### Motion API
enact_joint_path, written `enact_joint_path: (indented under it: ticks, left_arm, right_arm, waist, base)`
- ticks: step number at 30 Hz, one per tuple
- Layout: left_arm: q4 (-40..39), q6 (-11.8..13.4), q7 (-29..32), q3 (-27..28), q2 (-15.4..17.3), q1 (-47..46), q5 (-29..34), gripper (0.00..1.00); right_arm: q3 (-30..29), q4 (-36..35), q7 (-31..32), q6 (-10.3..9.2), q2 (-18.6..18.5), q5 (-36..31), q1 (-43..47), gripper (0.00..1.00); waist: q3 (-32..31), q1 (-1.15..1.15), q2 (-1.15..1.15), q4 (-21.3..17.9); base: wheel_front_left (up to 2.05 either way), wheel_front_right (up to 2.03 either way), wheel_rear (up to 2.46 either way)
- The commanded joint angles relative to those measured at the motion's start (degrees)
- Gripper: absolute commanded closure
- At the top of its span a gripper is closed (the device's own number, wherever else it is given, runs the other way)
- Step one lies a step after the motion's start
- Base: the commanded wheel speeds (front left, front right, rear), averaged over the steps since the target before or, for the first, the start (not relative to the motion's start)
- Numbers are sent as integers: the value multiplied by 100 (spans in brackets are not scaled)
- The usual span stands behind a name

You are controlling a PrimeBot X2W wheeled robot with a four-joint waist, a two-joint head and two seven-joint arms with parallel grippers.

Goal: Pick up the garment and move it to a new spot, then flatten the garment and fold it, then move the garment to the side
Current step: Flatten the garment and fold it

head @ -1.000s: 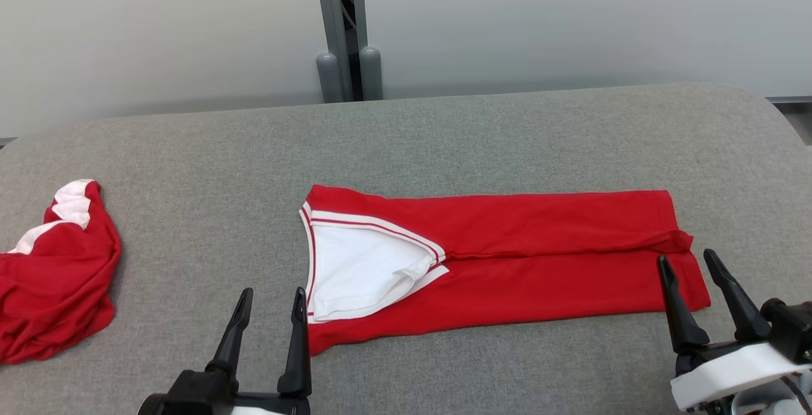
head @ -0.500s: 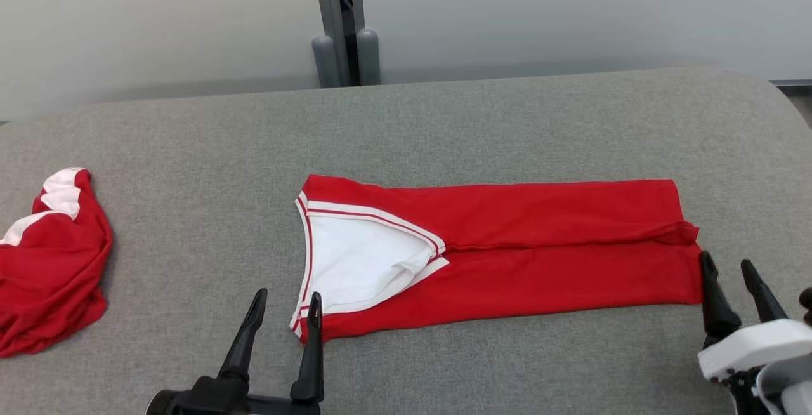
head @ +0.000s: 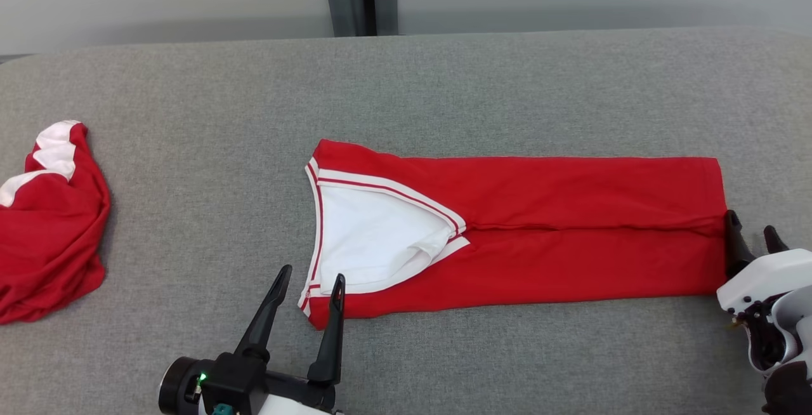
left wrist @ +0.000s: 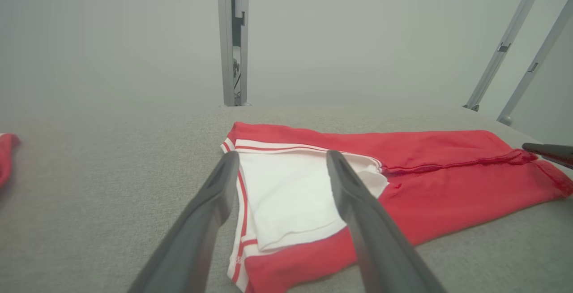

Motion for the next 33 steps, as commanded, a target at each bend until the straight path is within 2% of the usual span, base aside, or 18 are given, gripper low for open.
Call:
enact_joint_path:
  ticks: [1,10,11,12,13,14,20,27,31,33]
  left_arm:
    - [9,-18,-19,15,13,-93,40,0]
    - [0,-30,-19,89,6,-150,75,0]
    - [-1,-31,-19,93,6,-151,79,0]
    - [-3,-29,-19,97,6,-152,81,0]
    - [-8,-30,-19,98,5,-154,81,0]
    - [-8,-36,-19,95,5,-157,79,0]
    - [39,-45,-19,63,4,-185,60,0]
    - [78,-100,-19,112,4,-183,116,0]
    - [101,-113,-19,169,3,-137,151,0]
    - [108,-125,-19,182,3,-131,162,0]
  right_arm:
    - [14,113,-30,0,-21,-34,-84,0]
    - [114,929,-180,-1,135,-145,-166,0]
    - [133,969,-206,-1,182,-149,-151,12]
    - [157,1001,-217,0,217,-144,-135,54]
    - [195,1006,-232,-1,243,-132,-127,70]
    - [220,1001,-243,-1,254,-111,-122,100]
    - [372,804,-378,-7,95,10,-164,100]
    - [549,503,-403,-5,-441,149,-325,100]
    - [729,391,-220,-4,-900,118,-492,100]
    - [805,316,-119,-1,-952,183,-561,100]
  waist:
    - [50,0,0,39]
    - [93,0,0,43]
    - [88,0,0,41]
    - [85,0,0,38]
    - [84,0,0,36]
    - [81,0,0,33]
    - [45,0,0,18]
    - [-31,0,0,-8]
    - [-62,0,0,-85]
    - [-78,0,0,-112]
  base:
    - [0,0,0]
    - [0,0,0]
    - [0,0,0]
    - [0,0,0]
    - [0,0,0]
    - [0,0,0]
    - [0,0,0]
    - [0,0,0]
    - [0,0,0]
    - [0,0,0]
